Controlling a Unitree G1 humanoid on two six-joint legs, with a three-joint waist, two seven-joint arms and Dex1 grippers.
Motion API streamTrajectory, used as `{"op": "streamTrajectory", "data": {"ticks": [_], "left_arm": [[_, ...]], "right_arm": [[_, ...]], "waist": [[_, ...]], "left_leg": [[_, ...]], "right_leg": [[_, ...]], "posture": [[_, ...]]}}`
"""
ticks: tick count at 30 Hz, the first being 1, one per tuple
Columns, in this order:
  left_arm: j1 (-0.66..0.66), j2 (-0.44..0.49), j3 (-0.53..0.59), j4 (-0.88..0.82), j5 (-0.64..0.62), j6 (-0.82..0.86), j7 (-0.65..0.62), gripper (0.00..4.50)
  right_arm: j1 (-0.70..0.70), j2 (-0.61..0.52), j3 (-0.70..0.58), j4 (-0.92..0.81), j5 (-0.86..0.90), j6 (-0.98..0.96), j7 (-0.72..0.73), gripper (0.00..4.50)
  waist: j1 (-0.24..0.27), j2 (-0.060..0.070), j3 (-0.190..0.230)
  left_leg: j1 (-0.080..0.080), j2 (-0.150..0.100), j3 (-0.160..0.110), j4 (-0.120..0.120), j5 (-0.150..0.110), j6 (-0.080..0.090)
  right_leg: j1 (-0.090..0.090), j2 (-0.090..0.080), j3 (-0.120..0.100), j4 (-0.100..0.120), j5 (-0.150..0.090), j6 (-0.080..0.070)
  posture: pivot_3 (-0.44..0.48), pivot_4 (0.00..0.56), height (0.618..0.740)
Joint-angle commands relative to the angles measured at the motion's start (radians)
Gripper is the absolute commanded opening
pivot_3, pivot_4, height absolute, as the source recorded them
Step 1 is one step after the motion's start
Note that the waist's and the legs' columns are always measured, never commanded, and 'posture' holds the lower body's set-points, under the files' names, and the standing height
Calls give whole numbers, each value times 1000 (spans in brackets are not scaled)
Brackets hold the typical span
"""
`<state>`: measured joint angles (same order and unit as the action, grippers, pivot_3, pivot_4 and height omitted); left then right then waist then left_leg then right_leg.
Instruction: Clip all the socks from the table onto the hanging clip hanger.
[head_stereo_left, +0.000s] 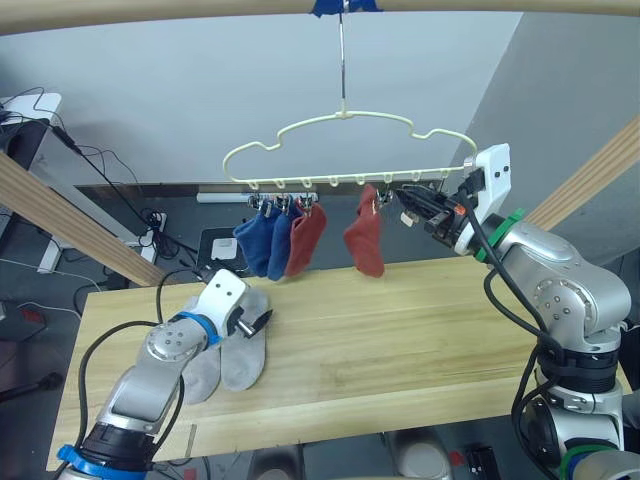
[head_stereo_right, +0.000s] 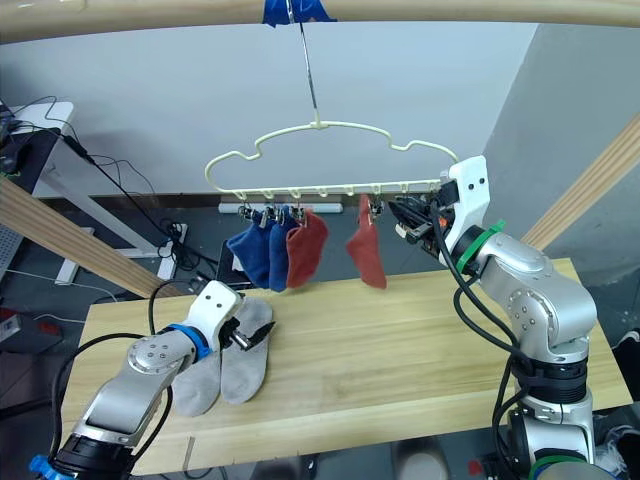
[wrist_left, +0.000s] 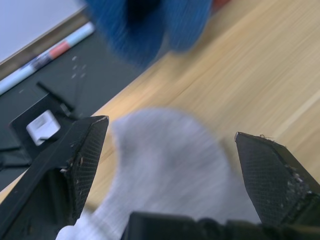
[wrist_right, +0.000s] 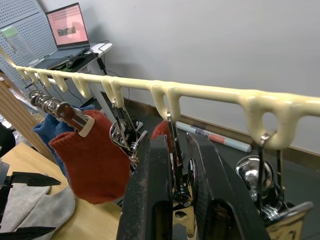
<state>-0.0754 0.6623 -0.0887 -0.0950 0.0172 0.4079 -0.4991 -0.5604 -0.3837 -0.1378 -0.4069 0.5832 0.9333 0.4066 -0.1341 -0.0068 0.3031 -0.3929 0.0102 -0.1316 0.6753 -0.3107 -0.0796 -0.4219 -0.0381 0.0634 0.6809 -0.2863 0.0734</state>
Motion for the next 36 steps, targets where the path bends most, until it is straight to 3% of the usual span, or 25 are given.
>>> {"op": "streamTrajectory", "data": {"ticks": [1, 14, 21, 33, 36], "left_arm": [[8, -4, 28, 13, -10, -3, -16, 4500], [-16, -58, -17, 79, -44, 95, -108, 4500], [10, -64, -44, 43, -47, 63, -150, 3064], [11, -124, -52, -24, -105, -78, -213, 108], [-9, -167, -41, -86, -192, -67, -255, 48]], "right_arm": [[1, -1, -22, -22, 22, -1, -17, 170], [2, -8, -16, -27, 25, -10, -46, 170], [4, -7, -13, -23, 19, -24, -58, 170], [11, -16, -8, -6, 15, -43, -59, 170], [-1, -34, -29, 13, 37, -19, -47, 170]], "waist": [[1, 0, 0], [2, 0, 0], [1, 0, -1], [2, 0, -1], [4, 0, -1]], "left_leg": [[0, 0, 0, 0, 0, 0], [0, 0, 0, 0, 0, 0], [0, 0, 0, 0, 0, 0], [0, 0, 0, 0, 0, 0], [0, 0, 0, 0, 0, 0]], "right_leg": [[0, 0, 0, 0, 0, 0], [0, 0, 0, 1, 0, 0], [0, -1, 0, 1, 0, 0], [0, -1, 0, 0, 0, 0], [0, -1, 0, 1, 0, 0]], "posture": [[-145, 318, 740], [-158, 305, 740], [-154, 289, 740], [-156, 289, 740], [-160, 290, 740]]}}
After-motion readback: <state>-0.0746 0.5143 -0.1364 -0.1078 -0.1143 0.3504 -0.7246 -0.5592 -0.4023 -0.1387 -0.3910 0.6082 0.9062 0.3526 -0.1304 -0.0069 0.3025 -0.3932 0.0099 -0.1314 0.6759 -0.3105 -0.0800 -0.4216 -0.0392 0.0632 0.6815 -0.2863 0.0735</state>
